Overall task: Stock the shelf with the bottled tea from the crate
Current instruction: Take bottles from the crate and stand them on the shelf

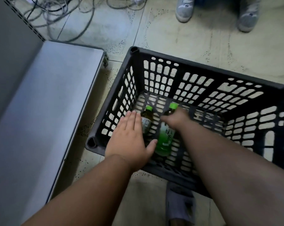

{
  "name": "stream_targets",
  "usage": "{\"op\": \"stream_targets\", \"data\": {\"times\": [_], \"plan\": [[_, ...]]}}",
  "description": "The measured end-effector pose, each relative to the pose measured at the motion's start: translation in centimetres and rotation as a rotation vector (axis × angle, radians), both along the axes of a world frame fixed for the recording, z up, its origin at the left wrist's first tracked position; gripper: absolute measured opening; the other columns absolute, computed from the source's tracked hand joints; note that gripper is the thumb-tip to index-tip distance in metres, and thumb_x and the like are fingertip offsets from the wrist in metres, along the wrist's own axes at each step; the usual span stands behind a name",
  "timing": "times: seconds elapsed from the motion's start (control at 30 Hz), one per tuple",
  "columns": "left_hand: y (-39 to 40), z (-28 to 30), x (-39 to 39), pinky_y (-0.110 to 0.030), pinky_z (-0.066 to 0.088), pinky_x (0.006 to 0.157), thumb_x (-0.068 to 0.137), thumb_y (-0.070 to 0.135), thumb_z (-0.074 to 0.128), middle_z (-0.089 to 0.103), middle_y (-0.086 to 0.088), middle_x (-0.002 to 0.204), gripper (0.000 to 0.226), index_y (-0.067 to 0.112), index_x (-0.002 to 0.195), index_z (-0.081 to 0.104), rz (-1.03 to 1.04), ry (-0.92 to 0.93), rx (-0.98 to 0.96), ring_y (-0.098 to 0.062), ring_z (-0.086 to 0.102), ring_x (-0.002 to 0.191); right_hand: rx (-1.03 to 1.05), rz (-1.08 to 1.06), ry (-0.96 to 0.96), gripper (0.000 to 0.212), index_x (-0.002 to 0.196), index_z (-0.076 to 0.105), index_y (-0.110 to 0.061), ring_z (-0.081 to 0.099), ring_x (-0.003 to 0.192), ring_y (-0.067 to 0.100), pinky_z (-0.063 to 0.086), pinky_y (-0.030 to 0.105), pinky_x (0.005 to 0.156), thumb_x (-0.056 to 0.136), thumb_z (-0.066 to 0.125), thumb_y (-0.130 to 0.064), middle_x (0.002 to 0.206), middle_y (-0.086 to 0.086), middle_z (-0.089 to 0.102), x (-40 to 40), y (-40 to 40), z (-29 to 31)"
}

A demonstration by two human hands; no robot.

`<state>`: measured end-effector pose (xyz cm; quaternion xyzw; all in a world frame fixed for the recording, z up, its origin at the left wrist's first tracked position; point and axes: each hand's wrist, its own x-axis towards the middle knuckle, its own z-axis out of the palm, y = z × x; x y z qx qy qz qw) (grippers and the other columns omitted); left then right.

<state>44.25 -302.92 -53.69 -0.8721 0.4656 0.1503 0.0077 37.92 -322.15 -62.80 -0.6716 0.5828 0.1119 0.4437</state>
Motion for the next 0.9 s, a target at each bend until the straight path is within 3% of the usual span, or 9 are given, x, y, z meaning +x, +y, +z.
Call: {"op": "stream_targets", "data": {"times": [0.13, 0.2, 0.27, 0.4, 0.53, 0.67, 0.77, 0.83, 0.9], "plan": [[-0.2, 1.4, -0.2, -0.030, -0.007, 0.118, 0.087, 0.075, 0.035, 0.010, -0.006, 0.166, 0.099, 0.013, 0.157, 0.002, 0.047, 0.113, -0.042, -0.019, 0.003, 0.151, -0.153, 0.170, -0.207, 0.058, 0.110, 0.059, -0.013, 0.064, 0.089, 0.025, 0.058, 0.038, 0.079, 0.063, 0.084, -0.037, 0.110, 0.011, 0.060, 0.1, 0.7, 8.7], [0.4, 3.0, -0.4, -0.032, 0.015, 0.120, 0.081, 0.069, 0.058, 0.033, -0.002, 0.156, 0.096, 0.017, 0.155, 0.023, 0.191, 0.282, -0.204, -0.019, 0.027, 0.144, -0.214, 0.274, -0.307, 0.054, 0.106, 0.057, -0.016, 0.064, 0.087, 0.023, 0.056, 0.034, 0.073, 0.062, 0.082, -0.036, 0.105, 0.009, 0.061, 0.2, 1.5, 13.7], [1.9, 5.9, -0.6, -0.030, 0.038, 0.104, 0.072, 0.064, 0.073, 0.049, 0.010, 0.135, 0.090, 0.022, 0.145, 0.040, 0.349, 0.447, -0.375, -0.011, 0.047, 0.126, -0.265, 0.350, -0.426, 0.044, 0.098, 0.057, -0.022, 0.065, 0.082, 0.019, 0.052, 0.030, 0.067, 0.062, 0.081, -0.034, 0.095, 0.003, 0.065, 0.0, 3.0, 19.4], [6.3, 13.1, 0.0, -0.027, 0.040, 0.101, 0.050, 0.066, 0.087, 0.056, 0.009, 0.132, 0.113, 0.020, 0.144, 0.045, 0.528, 0.721, -0.517, -0.010, 0.055, 0.119, -0.268, 0.468, -0.647, 0.050, 0.104, 0.057, -0.025, 0.066, 0.090, 0.016, 0.056, 0.041, 0.082, 0.062, 0.084, -0.030, 0.098, -0.001, 0.067, 0.8, 7.8, 30.6], [12.7, 20.4, 0.9, -0.026, 0.040, 0.099, 0.027, 0.080, 0.081, 0.055, 0.012, 0.129, 0.133, 0.023, 0.142, 0.046, 0.592, 0.629, -0.672, -0.008, 0.052, 0.119, -0.211, 0.585, -0.850, 0.049, 0.103, 0.058, -0.024, 0.069, 0.089, 0.016, 0.058, 0.038, 0.081, 0.065, 0.088, -0.020, 0.098, 0.002, 0.070, 2.0, 15.0, 38.9], [20.0, 25.3, 0.5, -0.036, 0.045, 0.103, 0.034, 0.074, 0.081, 0.061, 0.012, 0.127, 0.108, 0.031, 0.129, 0.052, 0.662, 0.496, -0.801, -0.008, 0.055, 0.118, -0.161, 0.738, -0.940, 0.048, 0.102, 0.062, -0.015, 0.072, 0.090, 0.021, 0.058, 0.044, 0.084, 0.063, 0.090, -0.013, 0.096, 0.007, 0.073, 3.4, 22.4, 44.1], [25.6, 27.3, 0.0, -0.022, 0.048, 0.082, 0.043, 0.069, 0.085, 0.059, 0.025, 0.113, 0.093, 0.039, 0.124, 0.050, 0.718, 0.460, -0.869, 0.000, 0.056, 0.108, -0.176, 0.851, -0.993, 0.049, 0.099, 0.062, -0.014, 0.071, 0.091, 0.025, 0.058, 0.048, 0.084, 0.059, 0.091, -0.019, 0.096, 0.009, 0.073, 5.1, 27.8, 46.8], [28.5, 27.7, 0.2, -0.015, 0.044, 0.076, 0.052, 0.063, 0.088, 0.057, 0.023, 0.117, 0.091, 0.036, 0.130, 0.048, 0.760, 0.433, -0.883, -0.002, 0.055, 0.110, -0.205, 0.923, -1.000, 0.049, 0.096, 0.062, -0.021, 0.070, 0.088, 0.019, 0.059, 0.040, 0.077, 0.058, 0.092, -0.026, 0.093, 0.002, 0.072, 6.3, 30.7, 47.7], [31.0, 27.3, 1.0, -0.026, 0.048, 0.090, 0.055, 0.061, 0.087, 0.055, 0.011, 0.135, 0.099, 0.029, 0.138, 0.045, 0.819, 0.374, -0.885, -0.012, 0.052, 0.123, -0.204, 0.978, -1.009, 0.048, 0.095, 0.061, -0.027, 0.068, 0.083, 0.010, 0.056, 0.026, 0.067, 0.058, 0.092, -0.031, 0.090, -0.006, 0.071, 7.8, 33.0, 47.8]]}}
